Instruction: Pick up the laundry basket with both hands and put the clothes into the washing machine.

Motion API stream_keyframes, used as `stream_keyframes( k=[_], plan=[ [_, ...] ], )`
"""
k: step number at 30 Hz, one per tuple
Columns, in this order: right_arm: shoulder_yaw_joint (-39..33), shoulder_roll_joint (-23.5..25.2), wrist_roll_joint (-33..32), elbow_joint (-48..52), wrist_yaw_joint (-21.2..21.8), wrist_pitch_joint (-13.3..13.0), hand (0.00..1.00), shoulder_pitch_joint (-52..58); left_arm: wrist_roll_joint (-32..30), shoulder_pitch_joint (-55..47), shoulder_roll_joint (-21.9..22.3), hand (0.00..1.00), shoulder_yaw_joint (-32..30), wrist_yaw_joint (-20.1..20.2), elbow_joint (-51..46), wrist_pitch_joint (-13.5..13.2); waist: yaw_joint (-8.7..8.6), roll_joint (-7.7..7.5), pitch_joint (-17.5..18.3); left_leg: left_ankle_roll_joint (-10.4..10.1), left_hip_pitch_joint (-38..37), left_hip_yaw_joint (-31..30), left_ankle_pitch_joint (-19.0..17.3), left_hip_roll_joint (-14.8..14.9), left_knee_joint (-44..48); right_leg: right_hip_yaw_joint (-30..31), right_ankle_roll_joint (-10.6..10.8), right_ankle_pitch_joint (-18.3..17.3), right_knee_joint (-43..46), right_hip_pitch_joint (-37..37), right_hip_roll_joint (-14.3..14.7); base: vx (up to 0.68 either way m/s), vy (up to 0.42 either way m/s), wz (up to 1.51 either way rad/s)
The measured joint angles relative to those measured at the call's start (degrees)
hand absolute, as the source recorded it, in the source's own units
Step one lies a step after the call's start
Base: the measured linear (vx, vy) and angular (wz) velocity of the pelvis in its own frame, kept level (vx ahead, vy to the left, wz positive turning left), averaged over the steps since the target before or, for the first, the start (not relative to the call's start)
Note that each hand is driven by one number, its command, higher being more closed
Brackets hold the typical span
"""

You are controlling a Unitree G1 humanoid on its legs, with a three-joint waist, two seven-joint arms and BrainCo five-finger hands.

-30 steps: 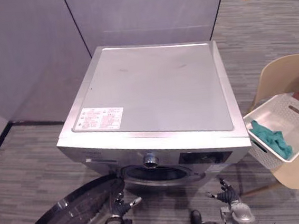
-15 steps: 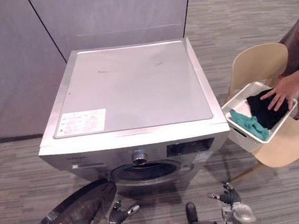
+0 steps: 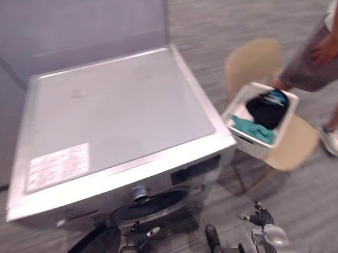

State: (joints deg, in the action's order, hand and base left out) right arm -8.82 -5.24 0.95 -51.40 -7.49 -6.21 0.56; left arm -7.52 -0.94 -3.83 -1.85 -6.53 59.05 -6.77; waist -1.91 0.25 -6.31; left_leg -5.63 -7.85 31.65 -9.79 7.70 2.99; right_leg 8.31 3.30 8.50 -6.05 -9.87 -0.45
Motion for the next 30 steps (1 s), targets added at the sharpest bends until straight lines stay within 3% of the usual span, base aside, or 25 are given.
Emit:
stream_keyframes(
  k=[2,3,4,6,7,8,10,11,12,13,14,15,16,17,18,19,20,21,23,24,25,26,27,29,30],
  plan=[
    [0.3,0.0,-0.4,0.0,-0.1,0.0,0.0,-0.4,0.0,0.0,0.1,0.0,0.1,-0.1,-0.1,0.2,-0.31,1.83,-0.7,-0.5,0.1,5.6,-0.3,2.1,1.0,-10.3,-5.0,-2.9,2.0,-2.1,-0.1,0.01,-0.08,-1.62],
    [0.6,0.5,-0.4,0.0,0.0,0.1,0.0,-0.7,0.0,-0.1,-0.2,0.0,0.2,-0.1,-0.1,0.4,-0.28,2.21,-1.0,-0.9,-0.1,9.8,-0.6,3.4,3.0,-21.6,-9.0,-5.7,6.5,-5.3,-1.1,0.04,-0.091,-1.89],
    [0.8,0.5,-0.4,0.0,0.0,0.1,0.0,-0.6,0.0,-0.1,-0.3,0.0,0.3,-0.1,-0.1,0.6,-0.33,2.22,-1.0,-1.0,-0.6,11.3,-0.7,3.5,3.9,-27.6,-10.5,-6.7,8.9,-6.2,-2.4,0.09,-0.121,-2.33],
    [0.9,-0.1,-0.4,0.1,-0.2,0.0,0.0,-0.7,0.0,0.0,-0.3,0.0,1.5,-0.1,-0.2,1.0,-0.36,3.02,-0.8,-1.8,-4.2,15.3,-1.2,4.6,5.2,-46.4,-13.0,-6.1,14.9,-5.5,-6.0,0.21,-0.185,-2.2],
    [0.9,-0.2,-0.4,0.0,-0.3,-0.1,0.0,-0.7,0.0,0.3,-0.3,0.0,1.7,-0.1,-0.2,1.2,-0.23,3.68,-0.8,-2.4,-4.8,16.5,-1.6,5.2,6.2,-50.2,-12.9,-7.3,16.8,-5.6,-6.5,0.34,-0.267,-2.22],
    [0.9,-0.9,-0.4,-0.1,-0.6,-0.1,0.0,-2.1,0.0,2.2,-0.3,0.0,1.8,0.0,-0.2,1.5,-0.16,5.37,-1.1,-3.1,-5.3,19.3,-2.0,6.2,8.4,-57.4,-13.4,-12.4,23.4,-6.2,-8.8,0.32,-0.209,-1.66],
    [0.8,-1.6,-0.6,-0.3,-1.3,0.0,0.0,-2.4,0.0,4.4,0.1,0.0,1.7,0.0,-0.3,1.5,-0.19,5.9,-1.3,-3.3,-7.4,22.4,-2.1,6.1,9.8,-61.8,-12.6,-16.7,31.1,-6.9,-11.4,0.32,-0.163,-1.59],
    [0.9,-1.8,-0.6,-0.7,-1.2,0.1,0.0,-2.3,0.1,5.3,0.4,0.0,1.7,0.2,1.4,3.4,-0.21,5.97,-1.3,-3.3,-9.1,23.6,-2.1,6.1,11.5,-61.1,-12.2,-19.0,34.2,-7.2,-11.8,0.46,-0.182,-2.11],
    [1.1,-2.0,-0.6,-0.5,-1.2,0.0,0.0,-2.8,0.1,4.4,1.0,0.0,1.6,0.1,1.7,3.3,-0.12,6.01,-1.3,-4.5,-10.9,23.4,-1.3,7.6,18.3,-55.3,-11.5,-21.6,37.0,-8.1,-10.1,0.47,-0.149,-2.05],
    [1.8,-2.2,-0.6,-0.5,-1.2,-0.2,0.0,-3.0,0.1,3.9,1.3,0.0,1.6,0.0,1.7,3.1,0.05,6.26,-1.2,-4.7,-10.8,22.8,-0.6,9.6,24.4,-52.4,-11.5,-22.6,37.8,-8.4,-9.3,0.47,-0.084,-2.37],
    [2.4,-2.1,-0.7,-0.5,-1.2,-0.2,0.0,-3.3,0.1,3.7,2.1,0.0,1.8,0.2,1.6,2.6,0.08,6.42,-1.3,-4.3,-8.8,20.4,-2.5,13.0,35.4,-47.6,-12.1,-24.2,37.9,-8.6,-6.8,0.28,0.0,-1.88],
    [2.9,-2.0,-0.7,-0.5,-1.1,-0.2,0.0,-3.1,0.1,3.8,2.2,0.0,1.7,0.2,1.3,2.1,-0.06,6.4,-1.3,-1.3,-5.7,18.6,-4.3,16.4,44.4,-45.2,-12.1,-24.7,37.4,-8.1,-5.1,0.35,-0.036,-1.82],
    [3.4,-1.9,-1.1,-0.6,-1.2,-0.2,0.0,-3.0,0.1,3.8,2.1,0.0,1.6,0.1,1.0,1.4,-0.02,6.34,-1.4,4.5,-2.4,17.3,-6.7,19.5,53.1,-42.5,-11.9,-24.8,36.5,-6.9,-3.2,0.24,-0.044,-1.29],
    [3.8,-1.7,-1.2,-0.7,-1.2,-0.1,0.0,-2.8,0.1,3.6,2.0,0.0,1.6,0.1,1.0,1.1,0.15,6.08,-1.7,6.7,-0.7,16.3,-7.9,20.3,56.5,-40.8,-11.9,-24.8,36.0,-6.0,-2.2,0.27,-0.038,-1.57],
    [4.7,-1.1,-1.7,-1.2,-1.2,-0.1,0.0,-2.7,0.2,2.8,1.9,0.0,1.2,0.1,1.0,1.2,0.2,5.28,-2.4,7.8,5.4,8.6,-9.0,18.3,60.1,-36.1,-11.8,-24.8,34.7,-3.7,-1.0,0.16,0.013,-1.38],
    [4.8,-1.0,-1.7,-1.4,-1.2,-0.1,0.0,-2.6,0.3,2.2,1.9,0.0,1.2,0.1,1.0,1.2,0.47,4.95,-2.5,7.6,8.1,5.0,-9.0,16.5,60.1,-34.2,-11.8,-24.8,34.1,-2.9,-0.9,0.19,0.075,-2.11],
    [4.8,-0.8,-2.3,-2.0,-1.1,-0.1,0.0,-2.6,0.9,0.6,2.0,0.0,1.3,0.1,0.6,1.1,1.45,3.97,-3.0,7.3,13.9,-1.9,-8.9,12.7,58.8,-29.7,-11.5,-24.9,31.8,-0.9,-0.6,0.17,0.11,-1.74],
    [4.9,-0.7,-2.5,-2.1,-1.1,-0.1,0.0,-2.6,2.0,-0.2,2.1,0.0,1.0,0.3,-0.4,0.8,1.67,3.84,-3.1,7.2,15.9,-3.6,-9.0,12.0,57.8,-28.7,-11.3,-24.7,30.5,0.1,-0.7,0.32,0.253,-2.21],
    [4.3,0.0,-2.6,-2.4,-1.1,-0.1,0.0,-2.1,2.3,-0.2,1.2,0.0,0.4,0.0,-1.7,0.1,3.38,4.33,-3.1,6.2,21.4,-5.9,-8.5,10.2,43.8,-26.6,-5.6,-21.4,25.5,4.0,-2.8,0.33,0.314,-1.8],
    [4.3,0.0,-2.6,-2.3,-1.0,-0.2,0.0,-2.1,2.3,0.0,1.2,0.0,0.0,0.0,-1.7,0.1,3.06,4.99,-3.4,5.3,22.5,-7.1,-7.9,10.0,39.5,-26.0,-4.5,-21.2,24.3,5.0,-2.7,0.27,0.283,-1.15],
    [4.2,-0.1,-2.6,-2.3,-1.1,-0.2,0.0,-1.6,2.3,0.2,1.5,0.0,-0.1,0.0,-1.7,0.1,2.59,5.9,-3.8,2.5,24.2,-8.8,-6.2,9.1,31.7,-25.6,-2.9,-20.9,22.8,6.3,-2.8,0.35,0.383,-0.69],
    [4.2,-0.6,-2.6,-2.6,-1.2,0.0,0.0,-0.6,2.4,0.8,1.9,0.0,0.0,0.0,-1.7,0.1,3.23,6.2,-3.5,3.2,25.3,-11.0,-1.5,7.6,27.1,-24.9,-1.3,-20.8,22.3,7.0,-2.7,0.46,0.412,-0.36],
    [4.5,0.4,-2.6,-3.5,-1.3,0.2,0.0,0.0,2.4,1.4,1.6,0.0,0.1,0.0,-2.4,0.0,2.54,3.89,-2.4,4.4,24.1,-11.0,-2.1,3.7,24.9,-23.0,1.0,-20.2,20.1,8.1,-5.3,0.46,0.407,0.14],
    [4.3,0.3,-2.6,-3.7,-1.2,0.2,0.0,-0.6,2.4,2.7,2.2,0.0,0.7,0.0,-3.8,-0.5,2.75,2.89,-2.5,6.9,24.6,-12.4,-4.2,1.2,26.1,-23.9,3.4,-20.3,20.3,8.7,-7.6,0.38,0.327,0.62],
    [4.2,0.4,-2.5,-3.8,-1.0,0.1,0.0,-1.4,2.8,2.4,2.9,0.0,1.6,-0.1,-3.8,-0.5,3.05,2.02,-2.4,8.4,23.3,-12.3,-6.3,-1.5,25.9,-24.2,5.4,-20.9,25.2,8.2,-10.4,0.31,0.265,0.49]
  ],
)
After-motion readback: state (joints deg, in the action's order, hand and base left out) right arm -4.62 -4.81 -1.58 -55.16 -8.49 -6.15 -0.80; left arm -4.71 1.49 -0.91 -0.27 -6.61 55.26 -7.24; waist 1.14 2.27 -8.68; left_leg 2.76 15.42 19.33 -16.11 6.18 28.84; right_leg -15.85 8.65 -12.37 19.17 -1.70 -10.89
